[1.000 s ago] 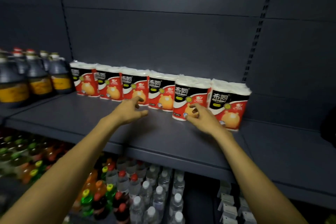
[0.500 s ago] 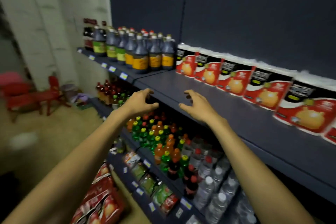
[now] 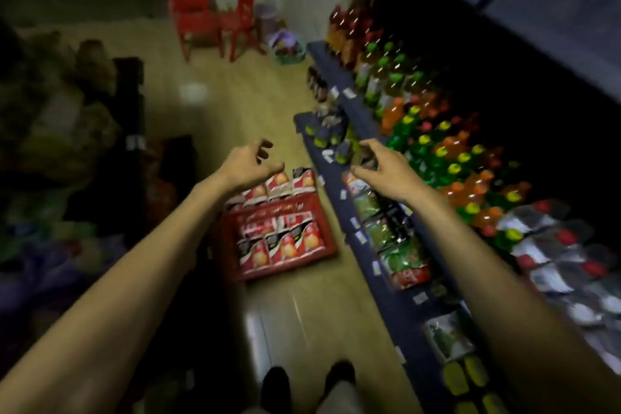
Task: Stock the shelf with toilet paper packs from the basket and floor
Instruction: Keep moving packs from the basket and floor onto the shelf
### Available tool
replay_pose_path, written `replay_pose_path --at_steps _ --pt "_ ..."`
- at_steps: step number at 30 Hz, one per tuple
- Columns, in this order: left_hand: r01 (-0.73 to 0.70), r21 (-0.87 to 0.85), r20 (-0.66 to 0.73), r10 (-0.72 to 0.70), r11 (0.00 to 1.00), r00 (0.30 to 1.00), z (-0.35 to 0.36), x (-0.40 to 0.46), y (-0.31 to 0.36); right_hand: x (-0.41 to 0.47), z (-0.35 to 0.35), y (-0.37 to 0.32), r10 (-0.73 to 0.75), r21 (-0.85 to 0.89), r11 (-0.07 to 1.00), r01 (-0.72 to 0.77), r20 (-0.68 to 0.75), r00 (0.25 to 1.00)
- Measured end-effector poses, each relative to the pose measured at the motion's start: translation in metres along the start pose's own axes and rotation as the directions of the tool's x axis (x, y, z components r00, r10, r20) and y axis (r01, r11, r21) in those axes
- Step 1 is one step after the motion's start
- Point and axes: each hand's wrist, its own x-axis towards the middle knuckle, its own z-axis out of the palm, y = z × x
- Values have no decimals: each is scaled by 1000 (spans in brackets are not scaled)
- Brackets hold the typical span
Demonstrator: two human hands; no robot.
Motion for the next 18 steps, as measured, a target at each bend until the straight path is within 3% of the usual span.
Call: replay_pose_path --at_steps 8,14,18 --pt "356 -99 71 -350 929 934 60 3 -139 80 136 58 42 77 995 -64 253 967" --pt "527 -136 144 -510 839 848 125 48 -204 152 220 124 73 87 989 -117 401 913" --pt "561 -148 175 -537 814 825 172 98 -246 197 284 170 98 74 985 -153 486 868"
